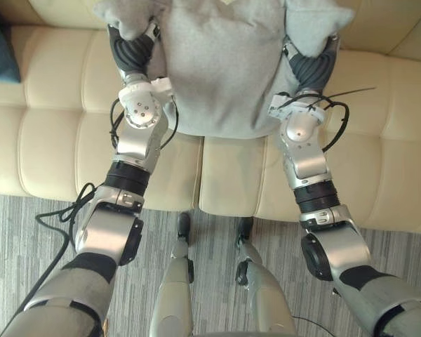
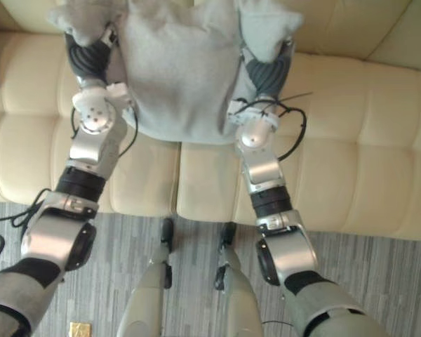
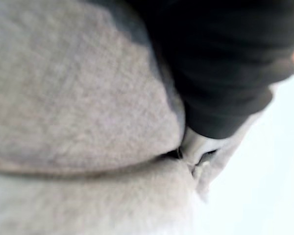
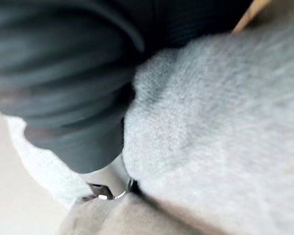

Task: Pick up cushions and gather them together orderly.

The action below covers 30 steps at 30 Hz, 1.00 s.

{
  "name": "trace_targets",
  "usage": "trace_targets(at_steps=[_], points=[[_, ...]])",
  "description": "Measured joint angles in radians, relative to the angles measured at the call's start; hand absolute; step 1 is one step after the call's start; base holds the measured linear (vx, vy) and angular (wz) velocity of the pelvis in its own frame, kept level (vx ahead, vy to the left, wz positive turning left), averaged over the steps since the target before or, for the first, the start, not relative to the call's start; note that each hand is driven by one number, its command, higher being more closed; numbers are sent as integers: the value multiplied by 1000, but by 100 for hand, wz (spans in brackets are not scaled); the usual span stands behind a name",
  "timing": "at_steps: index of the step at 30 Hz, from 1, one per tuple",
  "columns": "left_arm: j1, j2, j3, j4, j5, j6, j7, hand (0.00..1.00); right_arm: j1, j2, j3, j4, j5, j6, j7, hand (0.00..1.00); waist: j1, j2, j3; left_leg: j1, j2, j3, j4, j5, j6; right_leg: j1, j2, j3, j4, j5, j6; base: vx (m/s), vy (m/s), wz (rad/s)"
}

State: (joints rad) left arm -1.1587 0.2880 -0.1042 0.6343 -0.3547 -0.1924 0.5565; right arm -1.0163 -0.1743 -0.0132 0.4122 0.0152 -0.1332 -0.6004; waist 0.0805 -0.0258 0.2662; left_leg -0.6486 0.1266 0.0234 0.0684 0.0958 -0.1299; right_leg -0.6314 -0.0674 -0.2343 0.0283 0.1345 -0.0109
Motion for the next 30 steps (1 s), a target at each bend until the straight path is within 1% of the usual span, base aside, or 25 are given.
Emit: trace_targets(at_steps=[3,4,6,8,10,11,13,15,18,21,22,23,25,26,27,29,30], points=[[-46,18,20,46,1,2,-21,0,-36,-26,-24,9,39,1,8,0,1,0,1,0,4,-4,-22,22,-8,-2,2,-9,-1,0,0,49,-32,12],[-47,29,42,49,1,3,-36,0,-49,-42,-26,19,73,1,25,0,1,0,1,0,7,-4,-27,23,-8,-4,5,-10,-1,0,0,54,-31,3],[-47,56,49,52,1,4,-52,0,-68,-70,-26,43,98,0,51,0,0,0,1,0,8,-3,-32,23,-8,-8,6,-10,-1,0,0,29,-15,-3],[-49,102,50,69,1,8,-88,0,-94,-120,-32,90,180,-4,104,0,0,0,1,-1,9,-3,-32,24,-9,-10,6,-10,2,0,0,0,0,0],[-66,152,75,98,2,18,-129,0,-112,-192,-48,146,289,-6,171,0,1,0,1,0,12,-4,-32,27,-13,-10,8,-14,6,0,0,0,0,0],[-72,175,84,103,2,25,-135,0,-115,-217,-48,168,318,-5,193,0,0,0,0,1,14,-4,-33,27,-13,-10,10,-15,10,0,0,0,0,0],[-77,226,118,132,0,31,-170,0,-109,-275,-60,226,376,-1,244,0,0,0,1,21,20,-3,-34,27,-13,5,14,-16,17,0,0,15,-7,-2],[-68,248,145,143,-8,31,-184,0,-88,-304,-67,239,405,6,264,0,0,0,0,48,22,-1,-38,27,-13,27,16,-16,18,0,0,45,-17,-4],[26,255,197,103,-47,29,-214,0,-11,-310,-94,215,456,6,281,0,-3,0,0,109,22,9,-55,27,-13,77,17,-7,13,-3,1,50,-3,-5],[223,250,229,-20,-71,24,-231,0,171,-302,-128,88,465,3,298,0,-9,-1,-1,144,20,12,-69,26,-12,114,17,-5,-2,-12,7,42,6,3],[346,228,243,-85,-70,21,-232,0,283,-282,-145,29,463,0,308,0,-8,-1,-1,163,19,11,-73,26,-12,136,19,-5,-9,-12,7,62,9,5],[401,214,246,-107,-69,20,-232,0,331,-267,-150,14,460,-1,312,0,-9,-2,-1,176,18,11,-77,26,-12,150,19,-5,-15,-12,7,64,10,4],[585,144,247,-166,-66,20,-236,0,490,-198,-165,-26,454,-2,327,0,-8,-3,-3,231,13,11,-89,23,-9,207,23,-3,-33,-12,8,80,20,3],[731,65,242,-215,-54,20,-246,0,619,-132,-171,-56,434,-4,346,0,-6,-3,-7,265,12,12,-90,14,-6,241,23,3,-37,-20,9,90,33,1],[788,31,240,-227,-35,22,-259,0,670,-101,-171,-63,414,-4,360,0,-4,-4,-9,278,12,15,-90,7,-3,254,24,6,-37,-25,9,95,42,-3],[938,-64,225,-225,2,30,-291,0,813,-15,-170,-69,372,-2,400,0,0,-6,-22,312,9,20,-91,-3,0,285,24,19,-42,-32,11,60,34,-9],[1019,-116,214,-198,21,38,-319,0,900,32,-169,-58,324,4,425,0,2,-5,-46,329,5,24,-93,-9,1,303,23,24,-52,-35,15,46,27,-8]])
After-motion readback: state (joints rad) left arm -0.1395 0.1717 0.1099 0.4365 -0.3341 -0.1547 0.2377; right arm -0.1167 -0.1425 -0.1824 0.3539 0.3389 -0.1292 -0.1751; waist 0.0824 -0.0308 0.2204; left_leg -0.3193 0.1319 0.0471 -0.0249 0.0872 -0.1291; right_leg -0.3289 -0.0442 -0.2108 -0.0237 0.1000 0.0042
